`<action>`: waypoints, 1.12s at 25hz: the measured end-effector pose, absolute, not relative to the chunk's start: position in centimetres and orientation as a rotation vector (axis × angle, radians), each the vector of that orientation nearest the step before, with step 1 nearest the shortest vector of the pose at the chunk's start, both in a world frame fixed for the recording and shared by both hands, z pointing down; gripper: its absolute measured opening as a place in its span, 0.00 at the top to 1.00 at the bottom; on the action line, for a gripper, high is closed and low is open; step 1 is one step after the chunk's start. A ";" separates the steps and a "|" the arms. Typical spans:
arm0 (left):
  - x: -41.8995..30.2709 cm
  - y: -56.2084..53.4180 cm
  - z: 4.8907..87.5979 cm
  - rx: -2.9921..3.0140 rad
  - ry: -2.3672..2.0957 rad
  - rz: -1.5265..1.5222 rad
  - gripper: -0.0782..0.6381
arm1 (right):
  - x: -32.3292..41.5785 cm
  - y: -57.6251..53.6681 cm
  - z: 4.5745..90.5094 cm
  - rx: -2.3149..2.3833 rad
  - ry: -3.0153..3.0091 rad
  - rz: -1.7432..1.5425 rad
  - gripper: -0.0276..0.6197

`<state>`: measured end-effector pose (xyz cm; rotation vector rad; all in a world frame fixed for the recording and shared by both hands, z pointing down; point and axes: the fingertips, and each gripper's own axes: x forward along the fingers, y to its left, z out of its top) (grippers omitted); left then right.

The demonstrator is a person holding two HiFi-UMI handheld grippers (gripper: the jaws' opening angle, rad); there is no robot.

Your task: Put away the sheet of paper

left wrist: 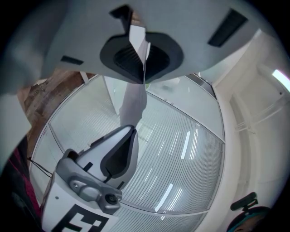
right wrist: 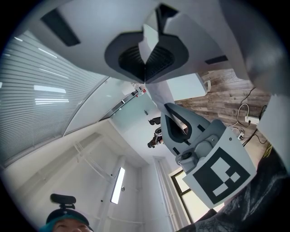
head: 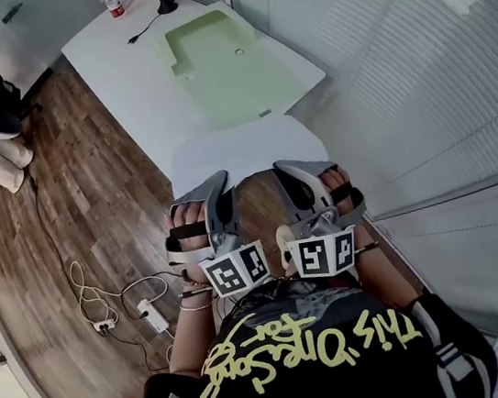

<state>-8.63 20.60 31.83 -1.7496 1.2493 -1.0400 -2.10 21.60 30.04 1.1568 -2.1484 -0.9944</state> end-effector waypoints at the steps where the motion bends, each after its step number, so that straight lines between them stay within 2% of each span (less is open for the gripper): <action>1: -8.6 20.1 31.7 -1.748 1.255 -1.042 0.88 | -2.0 21.0 29.9 1.151 -2.152 -0.996 0.95; 28: -6.0 10.9 31.1 -1.706 1.333 -1.112 0.88 | 0.6 10.8 29.3 1.068 -2.232 -1.022 0.95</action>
